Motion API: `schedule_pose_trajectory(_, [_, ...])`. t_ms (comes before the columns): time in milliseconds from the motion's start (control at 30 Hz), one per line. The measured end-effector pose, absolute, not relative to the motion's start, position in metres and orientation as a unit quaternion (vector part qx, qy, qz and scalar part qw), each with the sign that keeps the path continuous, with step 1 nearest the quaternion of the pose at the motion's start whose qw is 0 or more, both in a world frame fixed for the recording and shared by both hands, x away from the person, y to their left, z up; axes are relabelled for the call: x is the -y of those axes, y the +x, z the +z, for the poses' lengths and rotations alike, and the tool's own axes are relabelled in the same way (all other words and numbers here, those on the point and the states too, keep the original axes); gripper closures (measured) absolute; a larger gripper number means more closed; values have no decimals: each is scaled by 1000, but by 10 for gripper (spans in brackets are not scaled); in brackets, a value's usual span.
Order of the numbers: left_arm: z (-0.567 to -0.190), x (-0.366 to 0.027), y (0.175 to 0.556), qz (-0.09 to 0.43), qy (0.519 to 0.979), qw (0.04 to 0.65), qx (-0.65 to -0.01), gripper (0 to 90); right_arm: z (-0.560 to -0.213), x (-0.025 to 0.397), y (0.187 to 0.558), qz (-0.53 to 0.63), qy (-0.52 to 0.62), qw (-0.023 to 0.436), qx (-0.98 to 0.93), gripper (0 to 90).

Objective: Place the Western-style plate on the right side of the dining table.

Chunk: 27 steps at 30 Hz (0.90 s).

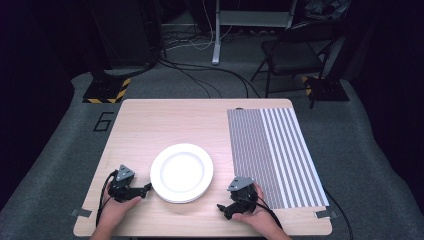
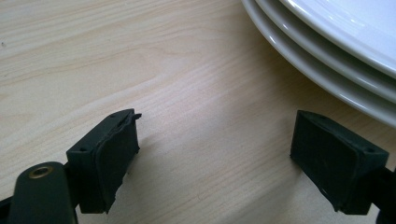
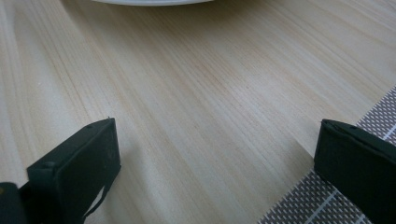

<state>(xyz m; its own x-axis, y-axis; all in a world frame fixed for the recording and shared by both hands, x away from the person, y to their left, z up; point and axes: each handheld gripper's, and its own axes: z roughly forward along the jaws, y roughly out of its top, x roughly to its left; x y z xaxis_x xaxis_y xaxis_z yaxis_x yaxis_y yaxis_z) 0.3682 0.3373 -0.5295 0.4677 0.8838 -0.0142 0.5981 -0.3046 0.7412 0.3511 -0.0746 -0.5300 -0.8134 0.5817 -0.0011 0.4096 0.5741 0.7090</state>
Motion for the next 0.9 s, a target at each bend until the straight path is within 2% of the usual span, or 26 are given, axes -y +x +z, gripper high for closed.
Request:
schedule_pose_trajectory(667, [-530, -338, 364, 207, 780, 353, -474, 158, -530, 74, 350, 364, 290, 121, -877, 0])
schedule_pose_trajectory(700, [-529, -338, 363, 205, 780, 350, -476, 174, -530, 73, 349, 364, 293, 121, -876, 0])
schedule_pose_trajectory(800, [-524, -342, 360, 196, 771, 351, -493, 348, -530, 73, 348, 365, 296, 122, -874, 17])
schedule_pose_trajectory(867, [-522, -345, 361, 172, 759, 365, -511, 369, -528, 74, 347, 369, 299, 124, -871, 106])
schedule_pose_trajectory(900, [-520, -346, 361, 162, 756, 368, -517, 428, -527, 75, 345, 370, 304, 125, -869, 173])
